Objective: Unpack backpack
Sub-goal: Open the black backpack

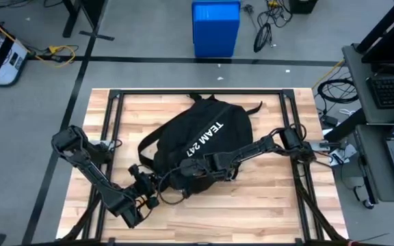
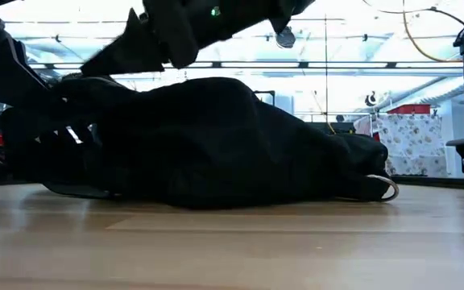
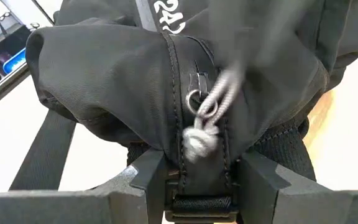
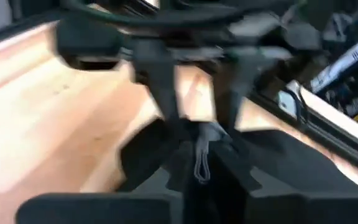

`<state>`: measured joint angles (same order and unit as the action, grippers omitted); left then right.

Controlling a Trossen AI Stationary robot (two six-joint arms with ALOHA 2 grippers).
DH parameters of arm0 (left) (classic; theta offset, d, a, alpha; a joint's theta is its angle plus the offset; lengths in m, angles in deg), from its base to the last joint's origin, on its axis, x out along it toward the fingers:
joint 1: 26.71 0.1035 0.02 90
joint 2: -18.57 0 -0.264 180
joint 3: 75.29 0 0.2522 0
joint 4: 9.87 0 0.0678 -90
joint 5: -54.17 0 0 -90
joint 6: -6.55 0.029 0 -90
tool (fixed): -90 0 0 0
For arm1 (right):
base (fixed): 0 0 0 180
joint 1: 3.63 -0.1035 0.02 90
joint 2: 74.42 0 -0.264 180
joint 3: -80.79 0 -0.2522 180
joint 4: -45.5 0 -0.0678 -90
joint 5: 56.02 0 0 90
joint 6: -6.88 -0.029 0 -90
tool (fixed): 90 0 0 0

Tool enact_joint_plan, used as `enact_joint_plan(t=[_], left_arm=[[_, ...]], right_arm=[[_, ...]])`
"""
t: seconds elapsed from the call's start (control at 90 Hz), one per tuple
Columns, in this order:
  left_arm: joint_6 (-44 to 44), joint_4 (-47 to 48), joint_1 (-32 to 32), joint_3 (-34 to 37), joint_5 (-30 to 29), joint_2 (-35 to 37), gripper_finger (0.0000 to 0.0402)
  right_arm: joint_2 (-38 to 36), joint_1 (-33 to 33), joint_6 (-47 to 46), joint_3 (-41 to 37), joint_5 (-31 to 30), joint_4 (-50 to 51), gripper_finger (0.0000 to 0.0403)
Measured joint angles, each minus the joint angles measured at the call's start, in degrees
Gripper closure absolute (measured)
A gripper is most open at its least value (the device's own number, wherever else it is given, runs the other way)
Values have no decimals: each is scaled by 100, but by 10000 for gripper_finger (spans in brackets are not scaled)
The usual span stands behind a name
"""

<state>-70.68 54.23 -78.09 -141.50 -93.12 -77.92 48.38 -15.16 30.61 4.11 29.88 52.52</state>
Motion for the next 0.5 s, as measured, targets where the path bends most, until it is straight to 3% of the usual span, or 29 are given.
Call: enact_joint_plan(t=[0.333,0.5], left_arm=[[2,-12,-2,4,11,0,267],[2,-10,-2,4,11,0,267]], right_arm=[[0,66,-78,0,-4,134,377],[0,66,-52,2,-4,166,398]])
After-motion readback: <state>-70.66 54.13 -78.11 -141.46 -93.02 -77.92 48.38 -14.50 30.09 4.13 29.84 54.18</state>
